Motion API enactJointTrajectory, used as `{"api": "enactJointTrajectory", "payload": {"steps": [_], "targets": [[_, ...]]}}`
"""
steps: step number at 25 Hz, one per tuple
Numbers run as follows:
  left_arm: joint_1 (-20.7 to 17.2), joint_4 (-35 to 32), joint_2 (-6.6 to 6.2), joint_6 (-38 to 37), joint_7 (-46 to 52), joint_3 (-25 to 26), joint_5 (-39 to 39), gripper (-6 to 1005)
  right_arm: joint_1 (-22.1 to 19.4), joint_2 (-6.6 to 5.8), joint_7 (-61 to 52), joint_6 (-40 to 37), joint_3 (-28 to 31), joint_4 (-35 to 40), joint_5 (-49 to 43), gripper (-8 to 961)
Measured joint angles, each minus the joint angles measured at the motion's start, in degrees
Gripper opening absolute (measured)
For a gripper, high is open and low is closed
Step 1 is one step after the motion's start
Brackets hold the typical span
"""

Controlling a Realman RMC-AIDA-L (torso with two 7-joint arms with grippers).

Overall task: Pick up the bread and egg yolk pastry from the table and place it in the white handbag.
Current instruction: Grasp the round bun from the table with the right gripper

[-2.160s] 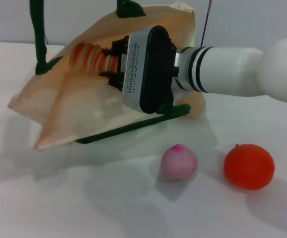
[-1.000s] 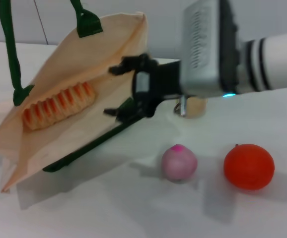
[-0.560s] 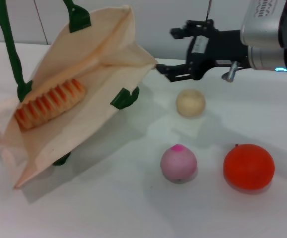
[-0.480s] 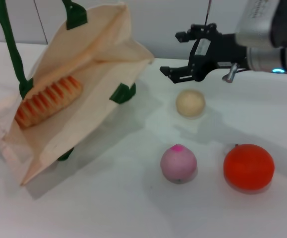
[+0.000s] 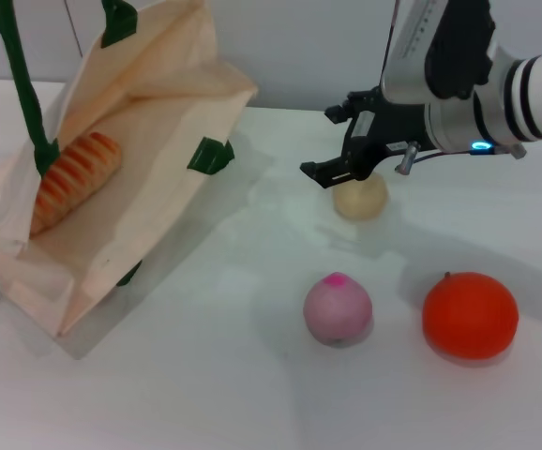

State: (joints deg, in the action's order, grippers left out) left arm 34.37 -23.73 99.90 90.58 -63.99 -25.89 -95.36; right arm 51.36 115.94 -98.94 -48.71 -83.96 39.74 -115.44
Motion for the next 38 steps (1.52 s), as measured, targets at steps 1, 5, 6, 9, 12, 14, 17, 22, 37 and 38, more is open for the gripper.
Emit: {"api": "enactJointTrajectory", "payload": {"steps": [1, 5, 6, 9, 12, 14, 17, 22, 37, 38], "targets": [[0.1, 0.0, 0.04, 0.1, 0.0, -0.1, 0.1, 128, 0.6, -0.01, -0.1, 0.4, 0.1, -1.1, -0.5, 869], [0.5, 0.0, 0.13, 0.5, 0.0, -0.2, 0.3, 128, 2.9, 0.16, -1.6, 3.0, 0.0, -5.9, -3.1, 869], [0.5, 0.0, 0.13, 0.6, 0.0, -0.2, 0.3, 128, 3.3, 0.19, -2.0, 3.5, -0.1, -6.7, -3.8, 869], [0.6, 0.5, 0.13, 0.6, -0.2, -0.2, 0.3, 128, 5.0, 0.19, -2.9, 4.5, -0.1, -10.2, -5.1, 868], [0.7, 0.8, 0.13, 0.6, -0.3, -0.1, 0.4, 128, 5.8, 0.10, -3.1, 5.0, -0.1, -11.8, -5.5, 868], [0.7, 0.8, 0.12, 0.6, -0.3, 0.0, 0.4, 128, 6.5, 0.10, -3.2, 5.9, -0.1, -13.6, -5.9, 868], [0.7, 0.9, 0.13, 0.6, -0.3, 0.0, 0.4, 128, 7.4, 0.14, -3.3, 6.7, -0.1, -15.8, -6.3, 867], [0.8, 0.9, 0.18, 0.5, -0.3, -0.2, 0.4, 128, 8.5, 0.26, -3.3, 7.2, -0.1, -18.7, -7.9, 867], [1.6, 0.9, 0.25, 0.4, -0.3, -0.1, 0.4, 129, 11.0, 0.90, -3.7, 7.3, -1.4, -21.7, -8.5, 865], [1.7, 0.9, 0.27, 0.5, -0.4, -0.1, 0.3, 129, 11.3, 0.96, -4.2, 7.4, -2.1, -22.3, -8.5, 864]]}}
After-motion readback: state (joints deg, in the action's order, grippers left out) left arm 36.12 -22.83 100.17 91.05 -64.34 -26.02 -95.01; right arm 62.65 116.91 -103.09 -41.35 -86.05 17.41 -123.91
